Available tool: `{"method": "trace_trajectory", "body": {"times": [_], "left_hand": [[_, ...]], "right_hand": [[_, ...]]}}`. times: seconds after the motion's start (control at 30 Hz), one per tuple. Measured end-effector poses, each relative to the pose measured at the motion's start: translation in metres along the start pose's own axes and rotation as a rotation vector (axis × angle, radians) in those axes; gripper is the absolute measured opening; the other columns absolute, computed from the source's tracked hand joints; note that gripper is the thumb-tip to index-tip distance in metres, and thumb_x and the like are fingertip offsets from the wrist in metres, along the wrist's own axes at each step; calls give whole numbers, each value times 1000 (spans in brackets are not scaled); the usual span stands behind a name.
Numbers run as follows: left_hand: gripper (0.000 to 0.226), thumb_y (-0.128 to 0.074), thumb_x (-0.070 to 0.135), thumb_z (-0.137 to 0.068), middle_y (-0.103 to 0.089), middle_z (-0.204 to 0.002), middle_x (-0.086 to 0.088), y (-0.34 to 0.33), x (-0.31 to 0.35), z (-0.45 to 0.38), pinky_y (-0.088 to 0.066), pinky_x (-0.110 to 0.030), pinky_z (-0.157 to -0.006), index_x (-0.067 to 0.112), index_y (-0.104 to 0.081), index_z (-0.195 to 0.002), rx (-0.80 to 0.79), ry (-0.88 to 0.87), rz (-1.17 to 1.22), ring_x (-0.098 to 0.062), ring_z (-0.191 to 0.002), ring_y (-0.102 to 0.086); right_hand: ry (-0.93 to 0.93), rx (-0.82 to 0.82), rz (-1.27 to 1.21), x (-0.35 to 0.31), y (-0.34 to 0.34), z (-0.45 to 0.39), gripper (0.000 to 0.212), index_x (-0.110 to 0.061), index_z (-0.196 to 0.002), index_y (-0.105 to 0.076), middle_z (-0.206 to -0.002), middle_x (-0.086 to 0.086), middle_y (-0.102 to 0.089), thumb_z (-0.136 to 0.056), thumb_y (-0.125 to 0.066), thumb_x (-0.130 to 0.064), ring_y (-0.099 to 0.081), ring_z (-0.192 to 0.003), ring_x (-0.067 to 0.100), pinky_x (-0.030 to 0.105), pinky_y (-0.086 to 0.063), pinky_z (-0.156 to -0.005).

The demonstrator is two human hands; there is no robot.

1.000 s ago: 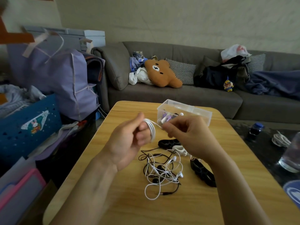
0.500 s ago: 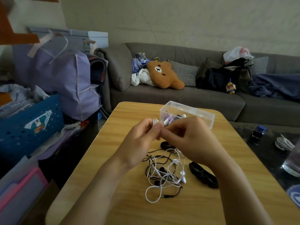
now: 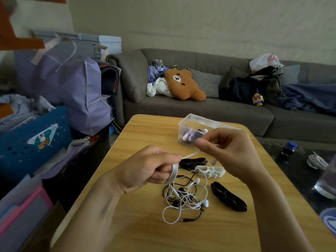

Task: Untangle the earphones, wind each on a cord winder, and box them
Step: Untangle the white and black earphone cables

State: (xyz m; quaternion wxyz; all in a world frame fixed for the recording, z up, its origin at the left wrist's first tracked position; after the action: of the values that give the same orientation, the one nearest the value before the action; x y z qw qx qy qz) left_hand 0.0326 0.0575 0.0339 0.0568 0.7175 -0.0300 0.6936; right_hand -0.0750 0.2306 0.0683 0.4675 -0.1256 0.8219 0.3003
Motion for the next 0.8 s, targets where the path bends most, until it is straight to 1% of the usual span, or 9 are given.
{"method": "trace_trajectory", "body": {"times": [0.1, 0.17, 0.3, 0.37, 0.47, 0.53, 0.63, 0.7, 0.8], "left_hand": [[42, -53, 33, -93, -32, -48, 3, 6, 2, 5, -24, -21, -48, 16, -52, -55, -3, -6, 37, -11, -44, -24], [44, -54, 37, -94, -33, -50, 4, 9, 1, 5, -30, -19, -50, 18, -51, -55, 103, -35, 199, -9, -45, -28], [43, -43, 42, -96, -42, -55, 2, 13, 2, -4, -35, -32, -74, 18, -53, -62, 295, -188, 741, -12, -51, -42], [39, -38, 40, -100, -61, -71, -2, 14, 3, -8, -37, -39, -82, 17, -59, -77, 345, -259, 797, -16, -67, -61], [38, -31, 36, -102, -73, -113, -3, 15, -2, -12, -34, -39, -94, 16, -62, -115, 473, -249, 624, -17, -111, -68], [42, -34, 37, -100, -70, -124, 0, 14, -4, -14, -33, -36, -99, 16, -56, -130, 533, -219, 438, -13, -121, -63], [56, -54, 47, -89, -70, -121, 3, 11, -10, -13, -37, -29, -102, 14, -54, -134, 596, -171, 59, -9, -118, -62], [47, -53, 46, -93, -69, -114, 2, 8, -14, -12, -42, -22, -100, 14, -58, -127, 570, -135, -108, -8, -113, -62], [31, -42, 35, -105, -68, -89, -1, 3, -16, -12, -48, -28, -87, 12, -63, -104, 473, -89, -325, -15, -91, -63]], "right_hand": [[-31, 1, -110, 3, 5, 1, 30, -10, -81, -74, -62, 9, -66, -68, -78, -37, -58, -49, 15, 21, -49, -48], [-67, -4, -129, 4, 6, 1, 33, -8, -83, -73, -61, 5, -63, -69, -76, -38, -53, -46, 13, 20, -45, -44], [-128, -119, 57, 5, -6, 1, 30, -19, -81, -72, -56, -3, -58, -77, -65, -49, -49, -47, 6, 18, -45, -51], [-141, -207, 154, 6, -17, 1, 22, -24, -88, -72, -60, -3, -63, -88, -63, -43, -56, -51, 8, 22, -52, -57], [-121, -300, 302, 9, -38, 1, 16, -26, -106, -68, -74, -3, -72, -99, -57, -35, -69, -68, 7, 31, -60, -73], [-119, -324, 347, 10, -48, 1, 17, -27, -114, -66, -76, -4, -73, -101, -55, -30, -70, -70, 4, 31, -60, -77], [-92, -331, 403, 8, -53, 1, 25, -29, -124, -65, -78, -9, -71, -102, -54, -26, -68, -71, 1, 24, -58, -73], [-40, -310, 456, 3, -51, 1, 28, -31, -126, -66, -79, -14, -68, -101, -53, -26, -65, -71, 1, 18, -54, -68], [6, -197, 373, -1, -42, -2, 19, -30, -103, -76, -67, -23, -65, -98, -60, -23, -57, -59, -2, 16, -46, -55]]}}
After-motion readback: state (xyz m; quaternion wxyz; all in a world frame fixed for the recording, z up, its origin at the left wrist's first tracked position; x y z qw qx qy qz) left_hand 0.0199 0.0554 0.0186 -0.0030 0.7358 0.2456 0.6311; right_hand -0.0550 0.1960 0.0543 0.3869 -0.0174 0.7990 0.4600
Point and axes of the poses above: each hand's wrist, its own z-axis away from the middle knuckle, its own y-axis out of the back of the hand, x = y × z, the point moved 2 cm from there along -z, towards the middle knuckle
